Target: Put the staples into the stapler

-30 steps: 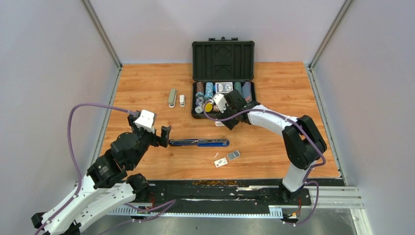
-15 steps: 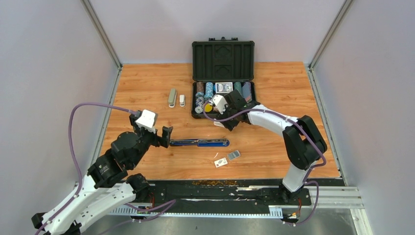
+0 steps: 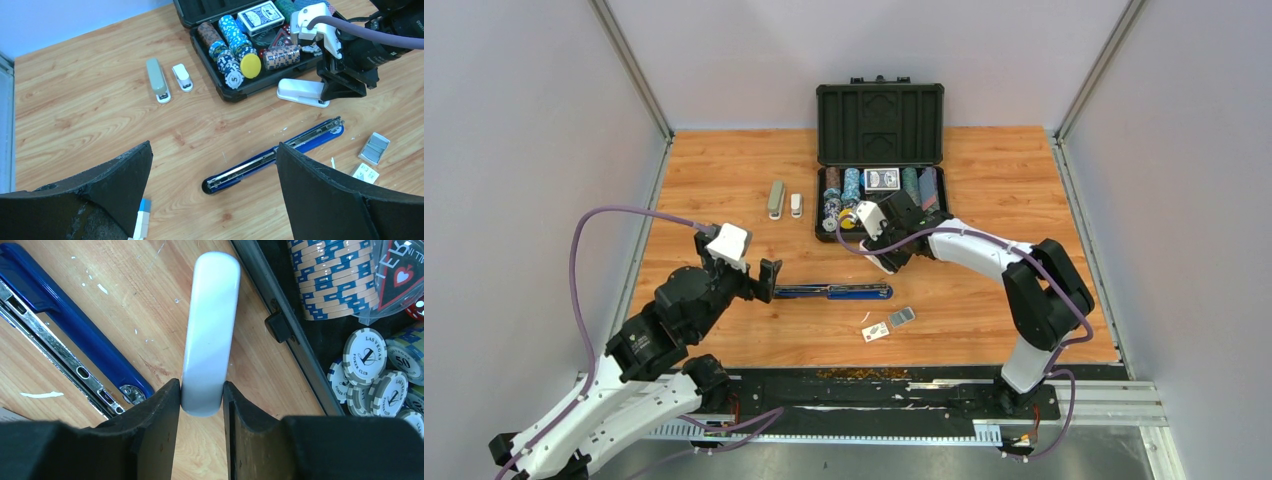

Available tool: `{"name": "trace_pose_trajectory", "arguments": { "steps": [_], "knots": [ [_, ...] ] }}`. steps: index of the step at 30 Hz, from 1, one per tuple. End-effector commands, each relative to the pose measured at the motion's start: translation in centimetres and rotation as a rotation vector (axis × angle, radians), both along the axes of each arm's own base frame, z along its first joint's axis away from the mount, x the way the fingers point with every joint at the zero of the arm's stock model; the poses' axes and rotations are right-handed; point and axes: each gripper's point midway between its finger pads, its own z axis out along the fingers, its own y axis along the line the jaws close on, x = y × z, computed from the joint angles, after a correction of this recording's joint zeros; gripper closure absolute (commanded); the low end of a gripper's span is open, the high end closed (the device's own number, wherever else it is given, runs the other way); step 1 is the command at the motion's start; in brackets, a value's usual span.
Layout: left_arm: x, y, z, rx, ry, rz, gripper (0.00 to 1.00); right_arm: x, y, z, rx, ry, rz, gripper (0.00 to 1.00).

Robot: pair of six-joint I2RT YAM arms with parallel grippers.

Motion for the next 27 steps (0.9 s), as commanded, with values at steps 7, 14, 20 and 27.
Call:
{"name": "trace_pose_trajectory", "arguments": {
  "steps": [7, 14, 20, 27],
  "knots": [
    [0.1, -2.4, 0.2, 0.017, -0.047, -0.128, 0.00, -0.9, 0.0, 3.6, 0.064, -0.067, 0.005, 1.00],
    [-0.1, -4.7, -0.5, 0.083, -0.049, -0.263, 0.00, -2.1, -0.3, 2.3, 0.055, -0.047, 0.057, 1.00],
    [0.2, -7.2, -1.5, 0.170, 0.002, -0.382, 0.00, -2.6, -0.6, 0.2, 0.044, -0.014, 0.051, 0.87],
    [1.9, -10.4, -2.1, 0.290, 0.051, -0.490, 0.01, -2.1, -0.2, 3.4, 0.158, -0.124, 0.012, 0.50]
  ]
}}
